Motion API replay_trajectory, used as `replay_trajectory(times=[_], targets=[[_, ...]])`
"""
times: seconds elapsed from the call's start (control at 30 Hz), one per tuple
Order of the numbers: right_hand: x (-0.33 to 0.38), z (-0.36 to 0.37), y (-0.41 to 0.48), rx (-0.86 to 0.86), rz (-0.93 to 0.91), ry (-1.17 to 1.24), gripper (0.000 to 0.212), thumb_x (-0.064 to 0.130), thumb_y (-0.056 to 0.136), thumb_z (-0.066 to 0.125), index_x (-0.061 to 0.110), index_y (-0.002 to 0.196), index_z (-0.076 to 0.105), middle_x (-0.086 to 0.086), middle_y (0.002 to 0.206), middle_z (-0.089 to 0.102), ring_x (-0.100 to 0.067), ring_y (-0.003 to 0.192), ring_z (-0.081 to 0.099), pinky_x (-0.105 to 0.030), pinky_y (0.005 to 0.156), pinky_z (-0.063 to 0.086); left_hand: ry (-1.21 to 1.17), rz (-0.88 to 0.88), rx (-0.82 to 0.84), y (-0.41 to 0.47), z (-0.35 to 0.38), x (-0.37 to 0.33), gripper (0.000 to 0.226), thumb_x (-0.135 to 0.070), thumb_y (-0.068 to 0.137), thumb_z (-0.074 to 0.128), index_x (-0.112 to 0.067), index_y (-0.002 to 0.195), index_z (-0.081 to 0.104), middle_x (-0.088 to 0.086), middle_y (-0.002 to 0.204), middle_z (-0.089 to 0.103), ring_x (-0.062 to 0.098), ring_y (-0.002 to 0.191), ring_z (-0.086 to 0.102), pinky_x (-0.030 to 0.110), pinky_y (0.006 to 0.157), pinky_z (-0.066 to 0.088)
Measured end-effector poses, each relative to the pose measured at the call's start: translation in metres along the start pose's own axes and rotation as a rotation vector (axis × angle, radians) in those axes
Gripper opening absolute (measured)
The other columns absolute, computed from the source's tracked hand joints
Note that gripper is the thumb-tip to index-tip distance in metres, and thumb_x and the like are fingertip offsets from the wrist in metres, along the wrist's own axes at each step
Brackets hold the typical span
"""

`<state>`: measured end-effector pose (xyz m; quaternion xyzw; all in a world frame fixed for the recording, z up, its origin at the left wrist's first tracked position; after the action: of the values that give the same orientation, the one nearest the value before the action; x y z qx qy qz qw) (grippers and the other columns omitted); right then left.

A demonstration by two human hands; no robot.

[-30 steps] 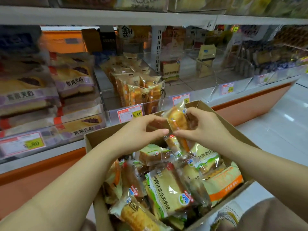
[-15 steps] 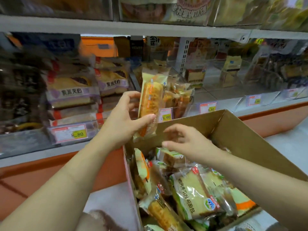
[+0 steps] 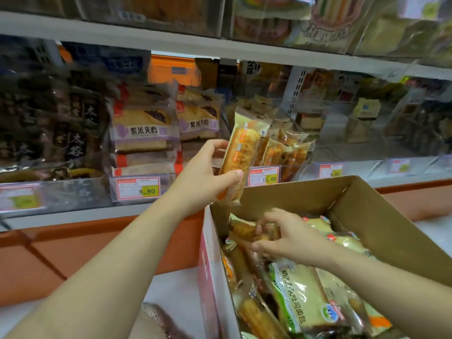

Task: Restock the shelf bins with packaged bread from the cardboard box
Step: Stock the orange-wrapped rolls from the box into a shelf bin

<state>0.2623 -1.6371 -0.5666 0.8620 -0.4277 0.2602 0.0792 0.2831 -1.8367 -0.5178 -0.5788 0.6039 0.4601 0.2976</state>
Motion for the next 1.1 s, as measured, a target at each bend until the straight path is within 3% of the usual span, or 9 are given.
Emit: replay_trajectory(times=[0.1, 0.2, 0.3, 0.4, 0.6, 0.73, 0.9, 1.0, 1.1], targets=[[-0.005, -0.035, -0.015, -0.083, 0.058, 0.145, 0.020, 0.033, 0.075, 0.077, 0.027, 0.087, 0.062, 0.008, 0.067, 0.053, -0.001, 0.051, 0.040, -0.013, 0.050, 0.031, -0.004, 0.006, 0.017, 0.002, 0.004, -0.003, 0.056, -0.029, 0.087, 0.067, -0.031, 0.135, 0.038, -0.015, 0.125, 0.049, 0.009, 0.113, 0.056, 0.035, 0.089, 0.054], [-0.009, -0.064, -0.028, -0.203, 0.117, 0.242, 0.026, 0.028, 0.076, 0.077, 0.027, 0.097, 0.060, 0.001, 0.081, 0.061, 0.000, 0.049, 0.042, -0.012, 0.048, 0.035, 0.011, 0.011, 0.000, 0.004, 0.011, -0.006, 0.057, -0.027, 0.088, 0.065, -0.030, 0.138, 0.037, -0.016, 0.123, 0.047, 0.008, 0.113, 0.054, 0.031, 0.089, 0.052], [-0.016, -0.083, -0.042, -0.338, 0.205, 0.449, 0.027, 0.025, 0.075, 0.078, 0.029, 0.094, 0.059, -0.005, 0.073, 0.059, -0.012, 0.055, 0.052, -0.027, 0.053, 0.043, -0.022, 0.000, -0.018, 0.007, 0.019, -0.010, 0.056, -0.025, 0.090, 0.063, -0.027, 0.139, 0.036, -0.017, 0.118, 0.048, 0.005, 0.114, 0.051, 0.021, 0.083, 0.047], [-0.015, -0.090, -0.051, -0.496, 0.237, 0.669, 0.027, 0.019, 0.073, 0.080, 0.026, 0.087, 0.058, -0.016, 0.087, 0.066, -0.024, 0.063, 0.061, -0.039, 0.059, 0.048, -0.092, -0.023, -0.037, 0.009, 0.028, -0.016, 0.053, -0.026, 0.092, 0.061, -0.026, 0.139, 0.037, -0.020, 0.112, 0.049, -0.005, 0.102, 0.051, 0.011, 0.075, 0.042], [0.013, -0.079, -0.045, -0.627, 0.040, 1.345, 0.030, 0.017, 0.065, 0.068, 0.015, 0.085, 0.048, -0.013, 0.092, 0.065, -0.020, 0.077, 0.065, -0.025, 0.061, 0.054, -0.436, -0.191, -0.035, 0.016, 0.050, -0.019, 0.059, -0.024, 0.093, 0.059, -0.023, 0.145, 0.031, -0.003, 0.124, 0.062, 0.012, 0.105, 0.064, 0.042, 0.089, 0.055], [0.021, -0.063, -0.033, -0.504, 0.076, 1.137, 0.040, 0.023, 0.062, 0.072, 0.011, 0.095, 0.052, -0.007, 0.090, 0.071, -0.018, 0.080, 0.070, -0.028, 0.068, 0.053, -0.618, -0.239, 0.033, 0.018, 0.058, -0.023, 0.055, -0.020, 0.093, 0.058, -0.025, 0.142, 0.033, 0.002, 0.120, 0.063, 0.017, 0.107, 0.064, 0.048, 0.092, 0.052], [0.019, -0.072, -0.026, -0.445, 0.058, 0.798, 0.040, 0.021, 0.080, 0.071, 0.029, 0.117, 0.056, 0.001, 0.105, 0.072, -0.013, 0.097, 0.068, -0.026, 0.081, 0.054, -0.616, -0.196, 0.125, 0.018, 0.055, -0.019, 0.060, -0.033, 0.090, 0.062, -0.032, 0.143, 0.033, -0.001, 0.127, 0.061, 0.016, 0.111, 0.062, 0.047, 0.089, 0.054], [0.021, -0.072, -0.022, -0.385, 0.011, 0.710, 0.040, 0.018, 0.081, 0.071, 0.031, 0.117, 0.059, 0.002, 0.104, 0.071, -0.012, 0.096, 0.068, -0.027, 0.081, 0.054, -0.507, -0.144, 0.145, 0.016, 0.054, -0.015, 0.090, -0.061, 0.064, 0.077, -0.037, 0.140, 0.035, -0.008, 0.129, 0.059, 0.012, 0.113, 0.061, 0.047, 0.092, 0.053], [0.022, -0.066, -0.020, -0.379, -0.008, 0.664, 0.042, 0.014, 0.080, 0.073, 0.031, 0.117, 0.059, 0.001, 0.103, 0.070, -0.012, 0.092, 0.068, -0.026, 0.080, 0.055, -0.334, -0.093, 0.080, 0.013, 0.049, -0.013, 0.102, -0.066, 0.054, 0.079, -0.039, 0.140, 0.030, -0.014, 0.130, 0.054, 0.006, 0.118, 0.054, 0.042, 0.101, 0.046]])
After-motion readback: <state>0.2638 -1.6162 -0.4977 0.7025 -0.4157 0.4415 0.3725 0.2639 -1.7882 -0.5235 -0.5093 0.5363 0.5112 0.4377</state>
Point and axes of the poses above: each hand's wrist, its own y-axis towards the middle knuckle, its own z-axis out of the palm, x = y × z, the point moved 2 cm from there along y, towards the middle knuckle
